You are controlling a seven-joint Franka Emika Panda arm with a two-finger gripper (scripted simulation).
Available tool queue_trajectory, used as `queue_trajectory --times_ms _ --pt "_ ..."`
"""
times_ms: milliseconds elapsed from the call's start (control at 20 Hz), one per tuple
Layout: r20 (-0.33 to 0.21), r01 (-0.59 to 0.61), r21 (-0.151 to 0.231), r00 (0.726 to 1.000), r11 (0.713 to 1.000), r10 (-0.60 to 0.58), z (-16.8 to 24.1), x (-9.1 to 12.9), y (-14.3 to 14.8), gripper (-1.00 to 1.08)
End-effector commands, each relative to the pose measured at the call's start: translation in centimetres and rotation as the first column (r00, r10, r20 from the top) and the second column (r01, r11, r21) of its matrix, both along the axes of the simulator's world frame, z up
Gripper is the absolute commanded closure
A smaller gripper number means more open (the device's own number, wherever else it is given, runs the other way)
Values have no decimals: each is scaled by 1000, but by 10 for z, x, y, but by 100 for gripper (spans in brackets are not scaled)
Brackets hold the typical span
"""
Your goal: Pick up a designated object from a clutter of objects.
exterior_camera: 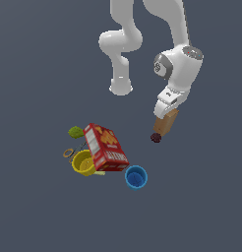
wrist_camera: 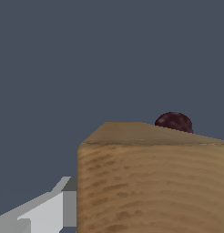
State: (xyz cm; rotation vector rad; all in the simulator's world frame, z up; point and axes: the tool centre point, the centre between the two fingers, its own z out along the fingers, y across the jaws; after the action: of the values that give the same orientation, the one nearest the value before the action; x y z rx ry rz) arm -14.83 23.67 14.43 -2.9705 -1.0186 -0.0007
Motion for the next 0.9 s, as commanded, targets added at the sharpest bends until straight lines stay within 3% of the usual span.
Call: queue_trajectory --times_ms 0,850 --pt "-1 -1 0 1000 1000 1 -1 0 1 108" --pt "1 0 1 1000 1000 0 12 10 -14 108"
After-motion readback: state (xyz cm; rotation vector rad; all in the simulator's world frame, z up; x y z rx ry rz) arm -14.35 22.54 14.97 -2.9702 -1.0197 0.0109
